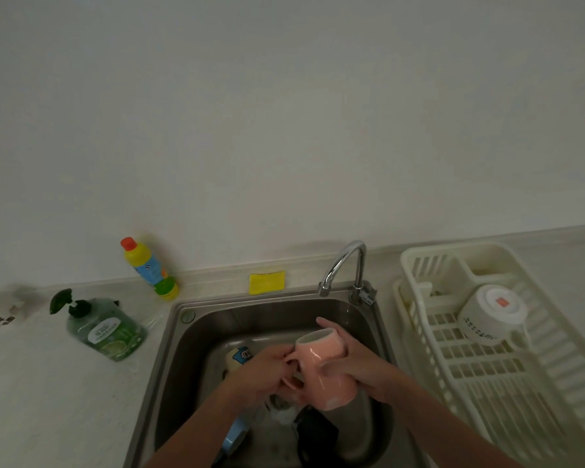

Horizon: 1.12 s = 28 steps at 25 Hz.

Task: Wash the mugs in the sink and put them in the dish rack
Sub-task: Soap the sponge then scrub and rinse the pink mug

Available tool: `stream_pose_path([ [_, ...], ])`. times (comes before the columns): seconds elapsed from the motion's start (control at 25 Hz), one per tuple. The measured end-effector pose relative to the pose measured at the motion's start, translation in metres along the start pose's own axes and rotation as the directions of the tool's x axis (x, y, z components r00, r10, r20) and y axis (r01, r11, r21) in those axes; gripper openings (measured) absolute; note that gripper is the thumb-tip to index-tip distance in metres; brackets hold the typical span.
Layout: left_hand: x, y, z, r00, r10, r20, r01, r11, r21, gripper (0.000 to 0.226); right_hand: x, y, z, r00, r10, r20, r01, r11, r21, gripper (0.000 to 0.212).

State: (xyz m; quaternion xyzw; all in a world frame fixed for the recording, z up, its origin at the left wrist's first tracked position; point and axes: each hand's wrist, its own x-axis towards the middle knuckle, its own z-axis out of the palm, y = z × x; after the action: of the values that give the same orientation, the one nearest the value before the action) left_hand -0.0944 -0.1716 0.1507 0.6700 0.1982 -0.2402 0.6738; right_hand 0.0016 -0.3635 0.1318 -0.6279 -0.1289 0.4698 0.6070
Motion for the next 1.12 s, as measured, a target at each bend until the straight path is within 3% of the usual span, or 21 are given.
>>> stream_pose_path([
  [0.2,0.009,0.007,0.02,0.975,0.025,-0.221,-0.014,0.999,0.052,0.03,0.0,-0.015,-0.023,0.999,-0.022,0.025,0.026,0.988,-0.154,0.087],
  [0.32,0.019,0.004,0.021,0.957,0.063,-0.285,0.001,0.975,0.22,0.036,0.008,-0.021,-0.039,1.0,-0.002,0.0,0.002,0.952,-0.305,0.071],
  [0.4,0.026,0.002,0.016,0.961,0.155,-0.227,-0.036,0.891,0.453,0.052,0.016,-0.025,-0.051,0.995,0.007,-0.103,-0.041,0.943,-0.329,0.042],
  [0.48,0.031,0.0,0.01,0.948,0.224,-0.226,-0.049,0.806,0.59,0.065,0.027,-0.029,-0.064,0.958,-0.032,-0.285,-0.072,0.935,-0.347,0.027],
  [0.56,0.033,0.001,0.008,0.93,0.249,-0.269,-0.069,0.84,0.539,0.062,0.042,-0.032,-0.077,0.903,-0.148,-0.403,-0.099,0.842,-0.531,0.031],
  [0.68,0.038,-0.001,0.005,0.896,0.284,-0.341,-0.1,0.878,0.468,0.057,0.064,-0.029,-0.091,0.864,-0.288,-0.413,-0.16,0.62,-0.768,0.038],
  [0.76,0.039,0.001,0.005,0.902,0.258,-0.346,-0.091,0.897,0.432,0.058,0.076,-0.021,-0.1,0.843,-0.291,-0.452,-0.219,0.582,-0.783,0.038],
  [0.88,0.04,0.006,0.003,0.91,0.264,-0.319,-0.066,0.852,0.519,0.068,0.092,-0.008,-0.114,0.845,-0.268,-0.463,-0.281,0.515,-0.81,0.036],
  [1.12,0.046,0.006,0.0,0.912,0.26,-0.316,-0.049,0.837,0.546,0.072,0.092,-0.018,-0.117,0.828,-0.339,-0.447,-0.276,0.448,-0.85,0.025],
])
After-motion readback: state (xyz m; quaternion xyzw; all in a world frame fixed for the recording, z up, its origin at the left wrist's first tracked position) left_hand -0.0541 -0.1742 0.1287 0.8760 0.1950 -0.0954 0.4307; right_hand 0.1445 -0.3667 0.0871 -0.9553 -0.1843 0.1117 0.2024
